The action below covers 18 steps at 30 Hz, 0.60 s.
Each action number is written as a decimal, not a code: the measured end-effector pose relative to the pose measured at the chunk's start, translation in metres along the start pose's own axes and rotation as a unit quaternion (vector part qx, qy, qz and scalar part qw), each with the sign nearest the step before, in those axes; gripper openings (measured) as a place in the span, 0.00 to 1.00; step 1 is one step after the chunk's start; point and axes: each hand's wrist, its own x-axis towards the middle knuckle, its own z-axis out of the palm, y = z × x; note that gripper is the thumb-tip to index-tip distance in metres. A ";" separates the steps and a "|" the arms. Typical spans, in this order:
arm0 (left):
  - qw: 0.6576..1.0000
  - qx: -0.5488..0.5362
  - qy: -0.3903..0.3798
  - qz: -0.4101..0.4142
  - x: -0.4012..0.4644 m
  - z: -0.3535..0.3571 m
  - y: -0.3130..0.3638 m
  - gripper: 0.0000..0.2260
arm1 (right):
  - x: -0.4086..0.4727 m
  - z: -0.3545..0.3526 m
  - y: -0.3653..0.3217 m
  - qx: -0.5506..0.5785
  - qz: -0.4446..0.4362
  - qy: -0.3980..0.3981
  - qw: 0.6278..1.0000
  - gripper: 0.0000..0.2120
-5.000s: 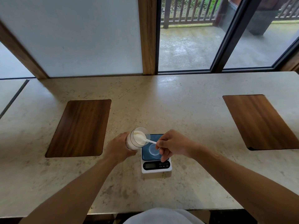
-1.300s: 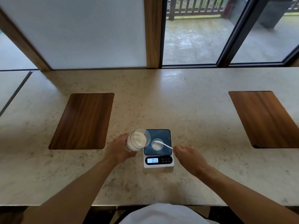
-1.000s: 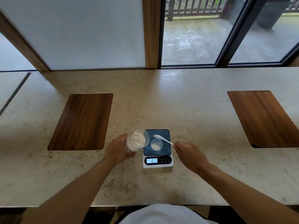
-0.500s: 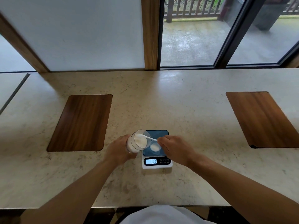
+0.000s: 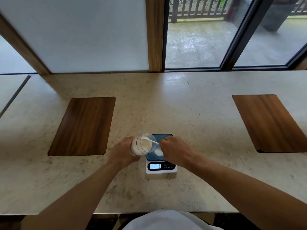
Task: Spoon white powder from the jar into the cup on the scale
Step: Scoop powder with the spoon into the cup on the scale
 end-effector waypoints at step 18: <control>0.999 0.007 -0.036 0.027 0.004 0.001 -0.005 0.37 | 0.017 -0.015 0.004 0.244 0.183 -0.106 0.946 0.12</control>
